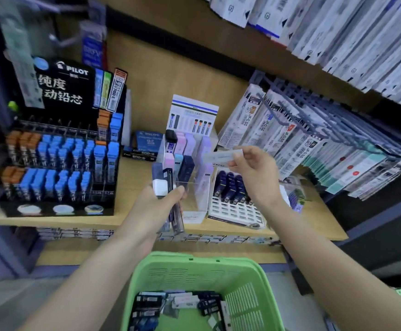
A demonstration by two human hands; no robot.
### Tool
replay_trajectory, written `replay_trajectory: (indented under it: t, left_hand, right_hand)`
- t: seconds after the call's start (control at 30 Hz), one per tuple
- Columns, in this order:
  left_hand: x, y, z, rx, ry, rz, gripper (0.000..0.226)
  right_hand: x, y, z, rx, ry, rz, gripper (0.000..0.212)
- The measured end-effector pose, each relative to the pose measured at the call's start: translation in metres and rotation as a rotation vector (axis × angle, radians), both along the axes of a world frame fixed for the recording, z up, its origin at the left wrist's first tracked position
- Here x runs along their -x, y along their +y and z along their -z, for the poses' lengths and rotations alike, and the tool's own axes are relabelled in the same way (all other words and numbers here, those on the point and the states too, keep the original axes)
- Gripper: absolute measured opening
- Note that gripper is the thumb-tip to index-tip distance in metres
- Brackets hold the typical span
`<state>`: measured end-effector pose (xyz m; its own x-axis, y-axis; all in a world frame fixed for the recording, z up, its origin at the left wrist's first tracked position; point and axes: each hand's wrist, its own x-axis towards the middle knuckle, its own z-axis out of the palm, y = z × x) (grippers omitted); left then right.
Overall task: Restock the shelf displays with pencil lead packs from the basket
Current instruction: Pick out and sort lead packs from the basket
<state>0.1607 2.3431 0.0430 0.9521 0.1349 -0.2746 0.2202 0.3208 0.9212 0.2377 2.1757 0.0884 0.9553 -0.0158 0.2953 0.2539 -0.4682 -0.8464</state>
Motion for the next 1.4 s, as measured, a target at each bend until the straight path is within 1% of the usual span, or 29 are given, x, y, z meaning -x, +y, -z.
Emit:
replay_trajectory:
  t: [0.03,0.13,0.2,0.27,0.4,0.53,0.63,0.73,0.83,0.97,1.03,1.07,1.13,1.2,1.27,1.3,1.4]
  left_hand:
    - [-0.001,0.003,-0.001,0.003,0.004,-0.003,0.018]
    - [-0.005,0.01,-0.004,0.013,0.001,0.012,0.011]
    - [-0.007,0.013,-0.006,0.034,-0.009,0.005,0.012]
    - [-0.01,0.016,-0.007,0.038,-0.005,0.0,0.015]
    - [-0.015,0.018,-0.008,0.04,0.016,-0.007,0.016]
    - [-0.019,0.018,-0.01,0.042,0.03,-0.018,0.02]
    - [-0.021,0.018,-0.012,0.059,0.035,-0.024,0.018]
    - [-0.023,0.017,-0.014,0.083,0.035,-0.025,0.016]
    - [-0.026,0.015,-0.015,0.101,0.032,-0.031,0.02]
    - [-0.029,0.013,-0.017,0.157,0.033,-0.038,0.022]
    - [-0.029,0.012,-0.018,0.182,0.03,-0.046,0.021]
    - [-0.029,0.011,-0.018,0.184,0.027,-0.051,0.019]
    - [-0.029,0.009,-0.018,0.187,0.016,-0.062,0.017]
    - [-0.029,0.006,-0.018,0.191,0.0,-0.085,0.018]
    - [-0.029,0.003,-0.017,0.204,-0.013,-0.135,0.022]
    - [-0.03,0.002,-0.017,0.206,-0.018,-0.165,0.024]
    - [-0.03,-0.003,-0.018,0.191,-0.038,-0.221,0.028]
  right_hand:
    - [-0.008,0.004,0.0,0.031,-0.017,0.016,0.006]
    - [-0.03,0.014,0.0,0.14,-0.079,0.069,0.008]
    - [-0.042,0.019,0.0,0.197,-0.113,0.069,0.006]
    - [-0.054,0.024,0.001,0.264,-0.136,0.046,0.007]
    - [-0.074,0.032,0.007,0.454,-0.143,-0.001,0.014]
    - [-0.09,0.038,0.014,0.61,-0.145,-0.081,0.01]
    - [-0.101,0.04,0.02,0.727,-0.154,-0.09,0.009]
    - [-0.109,0.044,0.026,0.77,-0.168,-0.076,0.012]
    - [-0.11,0.049,0.027,0.77,-0.219,-0.049,0.011]
    - [-0.112,0.048,0.028,0.852,-0.276,-0.01,0.01]
    - [-0.11,0.045,0.03,0.839,-0.286,0.009,0.015]
    - [-0.106,0.043,0.03,0.799,-0.291,0.013,0.018]
    - [-0.089,0.042,0.026,0.655,-0.299,-0.001,0.021]
    - [-0.065,0.042,0.02,0.484,-0.253,-0.034,0.015]
    - [-0.038,0.041,0.016,0.321,-0.107,-0.098,0.004]
    - [-0.025,0.041,0.015,0.255,-0.006,-0.142,0.004]
    - [0.009,0.039,0.014,0.138,0.328,-0.301,0.019]
